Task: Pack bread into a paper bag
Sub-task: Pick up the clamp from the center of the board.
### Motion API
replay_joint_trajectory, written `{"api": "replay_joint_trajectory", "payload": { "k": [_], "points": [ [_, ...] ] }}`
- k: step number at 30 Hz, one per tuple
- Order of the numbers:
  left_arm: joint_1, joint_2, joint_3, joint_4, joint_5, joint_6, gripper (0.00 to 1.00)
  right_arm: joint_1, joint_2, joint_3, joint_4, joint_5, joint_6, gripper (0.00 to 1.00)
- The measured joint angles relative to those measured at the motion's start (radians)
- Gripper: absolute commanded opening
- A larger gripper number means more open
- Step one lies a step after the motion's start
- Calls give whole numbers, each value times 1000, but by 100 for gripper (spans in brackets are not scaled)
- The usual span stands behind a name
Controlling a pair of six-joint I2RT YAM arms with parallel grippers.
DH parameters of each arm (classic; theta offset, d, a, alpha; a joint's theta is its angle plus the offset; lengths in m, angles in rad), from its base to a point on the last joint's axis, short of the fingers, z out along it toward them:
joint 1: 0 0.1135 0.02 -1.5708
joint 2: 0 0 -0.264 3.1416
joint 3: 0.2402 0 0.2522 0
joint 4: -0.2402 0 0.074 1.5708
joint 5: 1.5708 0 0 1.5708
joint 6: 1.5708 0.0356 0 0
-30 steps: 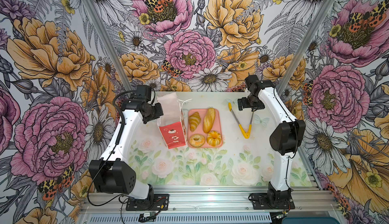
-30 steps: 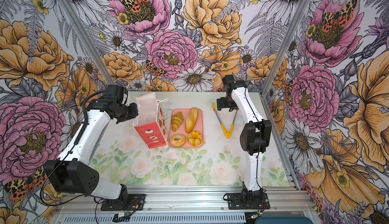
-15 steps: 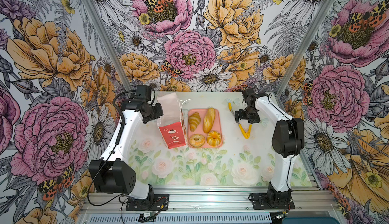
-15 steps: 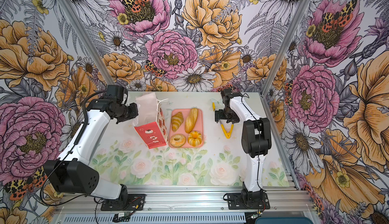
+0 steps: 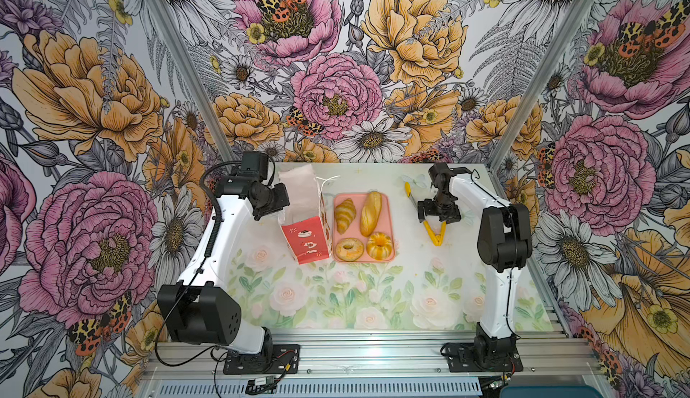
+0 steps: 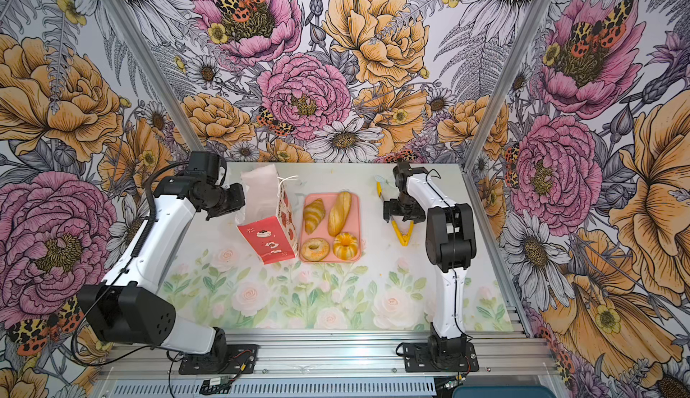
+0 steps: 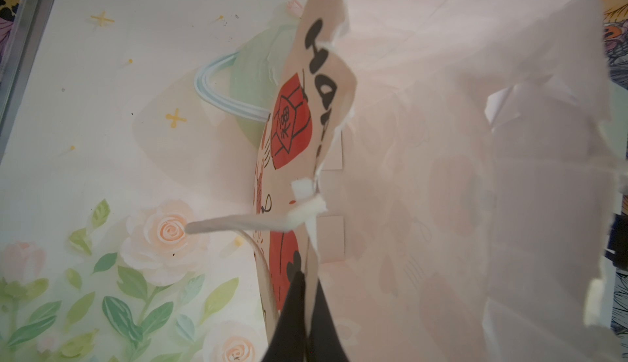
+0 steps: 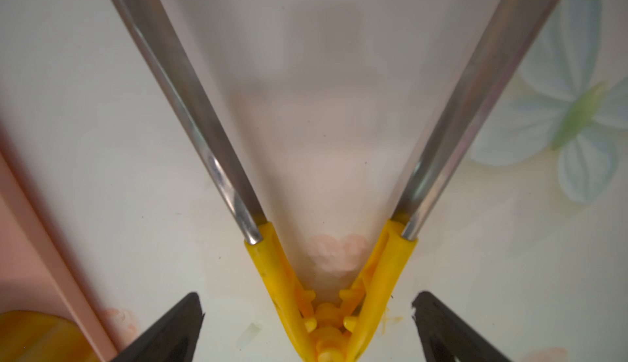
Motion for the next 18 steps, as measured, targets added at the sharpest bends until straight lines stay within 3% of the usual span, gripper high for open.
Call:
{"api": "replay_joint_trajectory", "payload": {
  "k": [18],
  "points": [
    [0,-3,-7,2,1,-1,0,-30,95,12,-2,4,-19,99]
  ]
}}
